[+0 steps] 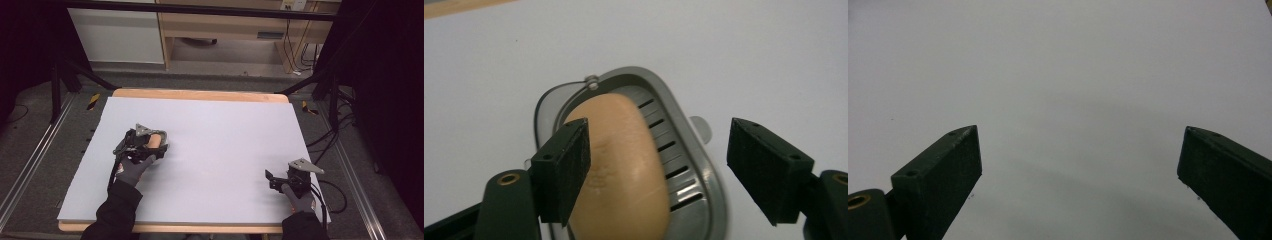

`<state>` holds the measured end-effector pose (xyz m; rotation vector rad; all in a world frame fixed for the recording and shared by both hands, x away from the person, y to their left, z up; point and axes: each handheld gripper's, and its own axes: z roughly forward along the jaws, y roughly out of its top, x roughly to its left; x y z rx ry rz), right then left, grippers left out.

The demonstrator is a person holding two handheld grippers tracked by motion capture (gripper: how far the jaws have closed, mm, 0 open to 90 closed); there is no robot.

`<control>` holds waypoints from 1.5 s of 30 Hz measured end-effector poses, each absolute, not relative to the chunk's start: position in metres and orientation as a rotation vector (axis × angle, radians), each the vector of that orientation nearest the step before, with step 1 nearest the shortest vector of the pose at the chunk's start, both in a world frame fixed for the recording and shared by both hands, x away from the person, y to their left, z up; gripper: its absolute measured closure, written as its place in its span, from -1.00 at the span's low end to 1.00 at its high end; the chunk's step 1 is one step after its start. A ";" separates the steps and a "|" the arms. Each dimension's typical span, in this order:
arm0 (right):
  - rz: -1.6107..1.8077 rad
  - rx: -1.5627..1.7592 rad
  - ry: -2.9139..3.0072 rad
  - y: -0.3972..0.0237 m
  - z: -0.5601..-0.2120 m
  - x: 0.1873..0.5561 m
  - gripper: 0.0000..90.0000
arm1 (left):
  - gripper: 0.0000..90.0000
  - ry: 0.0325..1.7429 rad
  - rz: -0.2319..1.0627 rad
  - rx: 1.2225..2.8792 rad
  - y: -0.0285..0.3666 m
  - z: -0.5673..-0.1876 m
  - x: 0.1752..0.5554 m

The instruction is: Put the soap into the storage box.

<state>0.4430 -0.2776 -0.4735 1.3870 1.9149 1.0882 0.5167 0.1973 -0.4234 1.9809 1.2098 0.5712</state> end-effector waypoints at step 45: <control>1.041 1.435 1.892 -0.286 -0.477 0.442 -0.90 | -0.67 1.294 0.533 1.956 0.302 -0.464 0.454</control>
